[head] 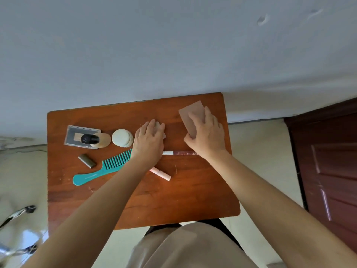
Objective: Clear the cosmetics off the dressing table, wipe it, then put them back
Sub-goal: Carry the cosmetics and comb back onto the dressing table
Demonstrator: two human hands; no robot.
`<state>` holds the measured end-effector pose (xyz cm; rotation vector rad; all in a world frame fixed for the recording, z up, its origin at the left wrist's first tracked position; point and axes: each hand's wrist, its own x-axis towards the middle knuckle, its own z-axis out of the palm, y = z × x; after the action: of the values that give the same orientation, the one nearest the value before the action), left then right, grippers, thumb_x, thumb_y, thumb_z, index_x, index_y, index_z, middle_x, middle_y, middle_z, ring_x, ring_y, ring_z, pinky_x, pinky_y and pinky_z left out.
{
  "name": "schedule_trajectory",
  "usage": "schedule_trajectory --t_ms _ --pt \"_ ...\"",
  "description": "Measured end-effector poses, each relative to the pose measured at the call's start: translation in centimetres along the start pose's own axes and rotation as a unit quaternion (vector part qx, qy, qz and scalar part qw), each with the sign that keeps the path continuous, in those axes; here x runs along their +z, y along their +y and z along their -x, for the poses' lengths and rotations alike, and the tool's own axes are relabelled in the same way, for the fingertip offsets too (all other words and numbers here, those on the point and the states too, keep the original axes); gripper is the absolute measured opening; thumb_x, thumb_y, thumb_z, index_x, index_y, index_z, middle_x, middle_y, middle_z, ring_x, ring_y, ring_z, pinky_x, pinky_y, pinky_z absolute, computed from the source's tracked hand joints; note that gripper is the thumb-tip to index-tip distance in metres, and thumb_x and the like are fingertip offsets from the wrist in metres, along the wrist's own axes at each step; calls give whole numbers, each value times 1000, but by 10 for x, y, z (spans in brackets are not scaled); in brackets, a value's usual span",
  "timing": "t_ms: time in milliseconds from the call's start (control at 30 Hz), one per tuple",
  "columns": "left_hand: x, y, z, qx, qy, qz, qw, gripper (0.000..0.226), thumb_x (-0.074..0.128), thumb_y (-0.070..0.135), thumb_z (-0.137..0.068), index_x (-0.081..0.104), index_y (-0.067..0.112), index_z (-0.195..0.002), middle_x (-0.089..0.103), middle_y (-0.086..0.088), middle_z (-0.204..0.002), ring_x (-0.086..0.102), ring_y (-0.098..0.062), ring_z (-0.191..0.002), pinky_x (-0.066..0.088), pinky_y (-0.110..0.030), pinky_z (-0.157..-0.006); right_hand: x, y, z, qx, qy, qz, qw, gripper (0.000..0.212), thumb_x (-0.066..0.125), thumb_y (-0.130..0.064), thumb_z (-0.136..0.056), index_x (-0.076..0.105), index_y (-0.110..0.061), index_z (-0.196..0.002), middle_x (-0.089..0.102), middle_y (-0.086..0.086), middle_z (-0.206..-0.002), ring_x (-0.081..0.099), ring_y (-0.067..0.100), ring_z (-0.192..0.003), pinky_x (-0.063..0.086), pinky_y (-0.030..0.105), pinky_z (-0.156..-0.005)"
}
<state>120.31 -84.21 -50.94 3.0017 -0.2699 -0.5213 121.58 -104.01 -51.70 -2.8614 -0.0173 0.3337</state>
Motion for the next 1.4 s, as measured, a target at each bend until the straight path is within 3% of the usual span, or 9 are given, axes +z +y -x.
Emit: schedule_trajectory --t_ms 167,267,500,700,867,1000,1100,1233,1400 --pt "-17 3 -15 -19 -3 22 1000 52 61 27 -88 52 18 -138 50 -10 -140 44 -33 -126 39 -48 -101 -11 15 2 -13 -1 -47 999 67 74 -44 -76 49 -30 -136 43 13 -145 51 33 -122 51 43 -93" --pt "-33 6 -16 -8 36 49 998 49 65 24 -83 59 16 -131 56 -8 -133 49 -33 -120 42 -49 -96 -24 19 5 -9 8 -42 999 67 72 -46 -74 48 -33 -135 44 8 -143 53 30 -119 50 43 -89" --pt "-95 21 5 79 162 76 981 48 78 20 -73 67 16 -120 62 -8 -124 57 -34 -111 52 -48 -81 -76 36 37 40 137 -74 987 66 70 -49 -68 46 -40 -129 52 2 -126 59 29 -108 51 40 -80" --pt "-129 44 12 212 223 116 944 41 79 20 -74 70 22 -113 61 -5 -124 54 -32 -113 49 -48 -83 -122 43 100 157 239 -64 956 71 65 -55 -73 46 -39 -140 39 7 -149 48 29 -127 48 46 -99" --pt "-125 115 35 372 236 169 882 36 74 27 -75 70 26 -110 60 -1 -125 53 -26 -111 51 -44 -83 -136 51 224 291 314 -39 903 71 62 -56 -73 46 -39 -140 33 4 -154 43 29 -129 44 47 -103" --pt "-127 202 83 498 237 206 808 36 65 34 -80 67 27 -115 58 1 -126 53 -26 -109 51 -43 -85 -156 65 339 392 374 2 841 69 65 -50 -70 51 -34 -136 37 4 -152 47 32 -125 45 48 -100" --pt "-126 269 146 585 227 222 746 33 66 28 -79 69 23 -111 59 -1 -122 55 -29 -104 51 -49 -81 -161 73 429 466 426 14 775 68 69 -46 -69 52 -34 -134 40 6 -151 48 34 -123 47 49 -97" --pt "-110 339 245 665 230 229 673 32 62 28 -78 70 23 -108 60 2 -117 57 -26 -98 51 -44 -78 -146 76 547 529 464 23 710 69 68 -48 -69 49 -37 -135 42 8 -149 51 35 -120 48 48 -93" --pt "-52 408 378 732 189 210 619 35 64 30 -75 69 26 -110 57 6 -118 54 -21 -102 51 -39 -77 -100 75 698 594 480 37 645 68 66 -48 -67 49 -37 -132 49 11 -143 58 36 -107 53 47 -81"
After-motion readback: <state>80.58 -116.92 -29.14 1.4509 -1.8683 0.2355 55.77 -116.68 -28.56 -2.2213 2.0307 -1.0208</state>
